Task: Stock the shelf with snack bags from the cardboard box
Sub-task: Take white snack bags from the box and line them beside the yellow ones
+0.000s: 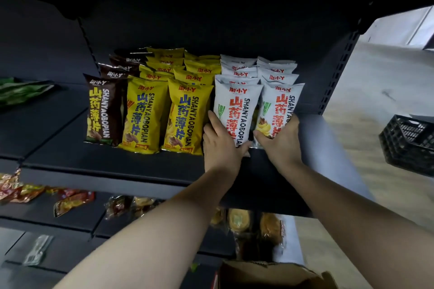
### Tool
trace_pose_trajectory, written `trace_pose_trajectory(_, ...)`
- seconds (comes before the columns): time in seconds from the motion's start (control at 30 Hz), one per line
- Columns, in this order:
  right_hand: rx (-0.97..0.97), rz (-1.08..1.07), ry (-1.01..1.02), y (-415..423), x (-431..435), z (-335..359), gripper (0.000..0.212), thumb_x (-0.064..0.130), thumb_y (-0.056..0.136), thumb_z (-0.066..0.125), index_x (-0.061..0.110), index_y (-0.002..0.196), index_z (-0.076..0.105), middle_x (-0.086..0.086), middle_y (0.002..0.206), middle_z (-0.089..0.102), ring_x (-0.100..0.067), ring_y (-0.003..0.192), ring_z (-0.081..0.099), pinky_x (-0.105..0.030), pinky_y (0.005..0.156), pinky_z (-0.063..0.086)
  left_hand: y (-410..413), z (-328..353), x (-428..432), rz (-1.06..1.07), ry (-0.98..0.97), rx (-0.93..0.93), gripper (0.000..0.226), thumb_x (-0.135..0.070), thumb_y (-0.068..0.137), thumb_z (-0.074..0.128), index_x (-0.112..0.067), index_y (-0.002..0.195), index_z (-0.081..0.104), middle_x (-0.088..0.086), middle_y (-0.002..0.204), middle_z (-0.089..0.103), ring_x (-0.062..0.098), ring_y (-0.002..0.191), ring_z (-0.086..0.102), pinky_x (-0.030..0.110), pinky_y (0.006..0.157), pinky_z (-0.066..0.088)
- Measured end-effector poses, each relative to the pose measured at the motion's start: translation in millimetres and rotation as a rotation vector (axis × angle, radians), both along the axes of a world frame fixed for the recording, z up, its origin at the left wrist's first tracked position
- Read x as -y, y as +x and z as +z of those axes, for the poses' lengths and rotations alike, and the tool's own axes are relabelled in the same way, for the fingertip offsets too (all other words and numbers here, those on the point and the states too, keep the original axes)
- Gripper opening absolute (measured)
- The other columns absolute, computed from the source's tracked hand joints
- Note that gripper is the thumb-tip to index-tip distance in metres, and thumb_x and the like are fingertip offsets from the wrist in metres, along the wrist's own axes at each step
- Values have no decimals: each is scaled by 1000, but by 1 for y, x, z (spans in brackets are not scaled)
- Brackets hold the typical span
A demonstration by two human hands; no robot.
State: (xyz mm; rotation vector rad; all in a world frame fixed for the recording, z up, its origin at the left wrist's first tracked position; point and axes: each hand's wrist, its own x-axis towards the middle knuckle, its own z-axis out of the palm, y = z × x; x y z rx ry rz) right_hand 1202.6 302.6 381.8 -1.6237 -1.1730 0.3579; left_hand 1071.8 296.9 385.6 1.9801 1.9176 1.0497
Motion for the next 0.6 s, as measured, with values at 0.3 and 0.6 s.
trace_pose_trajectory(0.3,93,-77,-13,12,28,6,71,35,89,60,-4,141,32,-20,136,44,-33,127,41,-34,103,38,-6,-9,45,30,163,-62,67,-37,87,46,10,134,38,27,125,48,41,117,48,44,101,40)
trace_pose_trajectory(0.6,387,241,38,10,123,3,29,9,93,49,3,120,57,-17,121,52,-30,114,51,-30,96,39,3,-37,143,-440,325,-233,28,-19,86,41,-5,91,65,13,86,59,33,81,55,39,67,47)
